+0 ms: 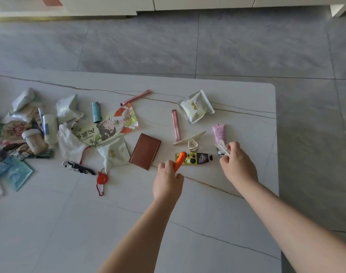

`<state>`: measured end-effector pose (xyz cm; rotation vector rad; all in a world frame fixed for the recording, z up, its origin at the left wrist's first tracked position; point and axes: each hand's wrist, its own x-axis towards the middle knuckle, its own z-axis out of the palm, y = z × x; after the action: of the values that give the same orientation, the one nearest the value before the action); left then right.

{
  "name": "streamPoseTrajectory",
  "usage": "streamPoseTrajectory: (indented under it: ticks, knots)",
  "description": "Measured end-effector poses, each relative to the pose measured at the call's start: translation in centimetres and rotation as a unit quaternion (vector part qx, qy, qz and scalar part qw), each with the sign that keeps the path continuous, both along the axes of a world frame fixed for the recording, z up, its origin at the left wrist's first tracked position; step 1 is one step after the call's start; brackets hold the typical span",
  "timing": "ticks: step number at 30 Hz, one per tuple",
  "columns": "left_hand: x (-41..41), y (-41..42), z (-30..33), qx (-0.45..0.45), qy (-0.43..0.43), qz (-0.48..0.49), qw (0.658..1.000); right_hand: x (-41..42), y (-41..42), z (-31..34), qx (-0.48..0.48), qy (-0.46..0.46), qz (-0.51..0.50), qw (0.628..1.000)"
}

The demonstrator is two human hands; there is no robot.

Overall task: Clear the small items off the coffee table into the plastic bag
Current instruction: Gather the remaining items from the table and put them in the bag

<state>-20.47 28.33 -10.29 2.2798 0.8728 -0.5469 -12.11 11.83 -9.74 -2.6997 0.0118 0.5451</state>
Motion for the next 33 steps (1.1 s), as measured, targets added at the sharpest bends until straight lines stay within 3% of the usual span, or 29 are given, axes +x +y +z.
streamPoseTrajectory:
  ticks: [3, 10, 18, 23, 29, 33]
  knots:
    - [1.9, 0.1, -0.4, 0.008, -0.022, -0.063, 0.998, 1.6, 0.5, -0.5, -0.026, 0.032, -0.014, 0.999]
    - [3.4, -0.3, -2.5, 0.008, -0.039, -0.043, 0.998, 3.3, 2.3, -2.4, -0.075, 0.016, -0.039, 0.996]
    - [2.3, -0.8, -2.9, 0.018, 0.034, -0.022, 0.999, 1.4, 1.4, -2.5, -0.026, 0.108, -0.032, 0.993]
    - [0.2, -1.2, -1.8, -0.090, 0.053, -0.013, 0.994, -1.0, -0.2, -0.9, 0.078, 0.164, -0.085, 0.980]
    - [-3.1, -1.5, 3.3, -0.292, 0.072, 0.187, 0.935, -3.9, -0.8, 4.5, 0.216, 0.250, -0.138, 0.934]
    - [-5.4, -1.4, 8.9, -0.338, 0.050, 0.286, 0.895, -6.0, -0.6, 9.7, 0.241, 0.277, -0.104, 0.924]
